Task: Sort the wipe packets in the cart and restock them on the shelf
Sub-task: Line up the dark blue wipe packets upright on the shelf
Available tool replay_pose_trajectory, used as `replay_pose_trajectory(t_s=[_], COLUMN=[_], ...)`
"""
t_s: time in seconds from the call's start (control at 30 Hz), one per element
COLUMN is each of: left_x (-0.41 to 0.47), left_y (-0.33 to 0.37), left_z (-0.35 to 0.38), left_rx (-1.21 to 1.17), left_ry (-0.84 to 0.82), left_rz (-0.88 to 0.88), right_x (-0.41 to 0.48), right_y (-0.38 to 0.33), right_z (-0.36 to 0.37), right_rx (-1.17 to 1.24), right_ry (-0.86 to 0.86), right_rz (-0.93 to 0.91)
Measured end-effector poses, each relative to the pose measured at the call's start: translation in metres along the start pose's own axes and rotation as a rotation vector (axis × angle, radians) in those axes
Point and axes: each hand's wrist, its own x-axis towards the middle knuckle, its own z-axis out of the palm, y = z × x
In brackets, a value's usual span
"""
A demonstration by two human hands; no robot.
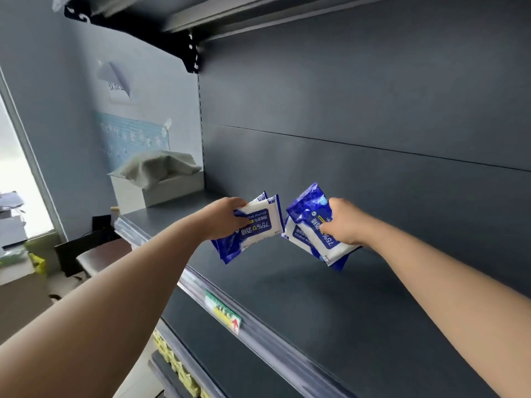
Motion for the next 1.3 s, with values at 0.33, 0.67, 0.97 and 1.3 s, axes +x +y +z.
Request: replay_pose_trajectory(t_s=[0.33,0.67,0.97,1.3], left_x=[0.124,0.176,0.166,0.198], left_y=[-0.070,-0.103,-0.105,-0.125], left_z=[0.005,0.013,0.023,-0.006], left_rx=[0.089,-0.515,-1.050,-0.716], left_ry=[-0.197,-0.389,-0.567,-0.286], left_rz=[0.234,0.194,0.164,0.312], right_x=[0.075,0.090,0.118,0.132], right_y=[-0.004,-0.025,-0.083,-0.093], right_z=[0.047,0.081,0.111,0.101], right_rx=[-0.186,-0.057,0.635,0.456], right_ry=[-0.083,0.097,0.204,0.190], right_rz=[0.298,0.396,0.281,0.255])
